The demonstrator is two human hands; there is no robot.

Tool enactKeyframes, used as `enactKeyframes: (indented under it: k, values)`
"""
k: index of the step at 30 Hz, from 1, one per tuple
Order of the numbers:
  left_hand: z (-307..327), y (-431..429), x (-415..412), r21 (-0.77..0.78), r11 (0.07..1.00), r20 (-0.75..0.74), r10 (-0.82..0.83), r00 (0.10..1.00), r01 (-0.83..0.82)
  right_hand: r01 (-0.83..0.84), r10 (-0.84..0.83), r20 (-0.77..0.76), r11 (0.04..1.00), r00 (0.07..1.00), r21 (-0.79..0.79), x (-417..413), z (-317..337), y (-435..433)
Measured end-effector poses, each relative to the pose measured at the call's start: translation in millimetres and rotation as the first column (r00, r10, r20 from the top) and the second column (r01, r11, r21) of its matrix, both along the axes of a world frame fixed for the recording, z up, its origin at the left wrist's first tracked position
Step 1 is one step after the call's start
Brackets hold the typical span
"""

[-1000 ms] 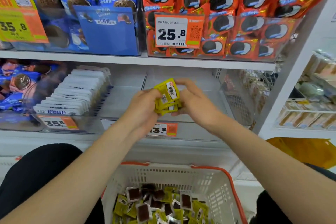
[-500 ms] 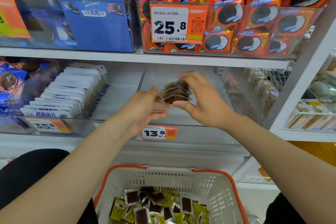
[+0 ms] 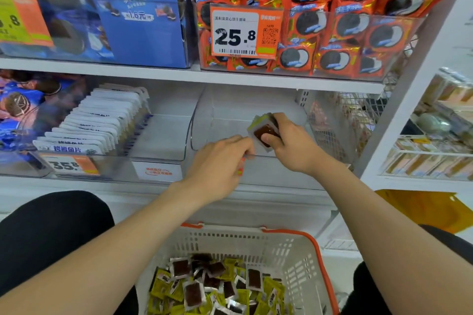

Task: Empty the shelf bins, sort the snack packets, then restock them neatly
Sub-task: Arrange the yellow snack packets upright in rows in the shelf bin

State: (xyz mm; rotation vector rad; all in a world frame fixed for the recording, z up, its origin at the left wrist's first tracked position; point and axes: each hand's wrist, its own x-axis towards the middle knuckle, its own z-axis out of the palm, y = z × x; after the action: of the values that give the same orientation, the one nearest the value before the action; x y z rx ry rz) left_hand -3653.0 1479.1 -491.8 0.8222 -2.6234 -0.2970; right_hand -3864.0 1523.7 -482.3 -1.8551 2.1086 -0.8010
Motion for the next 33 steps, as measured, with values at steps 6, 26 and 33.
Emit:
enactKeyframes:
  k: [6,26,33]
  values:
    - [4.1,15.2,15.7,0.087,0.992,0.065,-0.097,0.993,0.092,-0.043,0.039,0.043,0.995,0.998,0.093,4.7,-2.9,6.9]
    - [22.9,-55.0,43.5,0.38,0.842,0.106,0.37,0.923,-0.382,-0.037,0.084,-0.222,0.977,0.971,0.211,52.8,-39.1,-112.3]
    - [22.6,-53.2,40.8,0.401,0.849,0.07,0.345,0.936,-0.343,-0.036,0.05,-0.026,0.926,0.998,0.375,49.6,-47.3,-136.2]
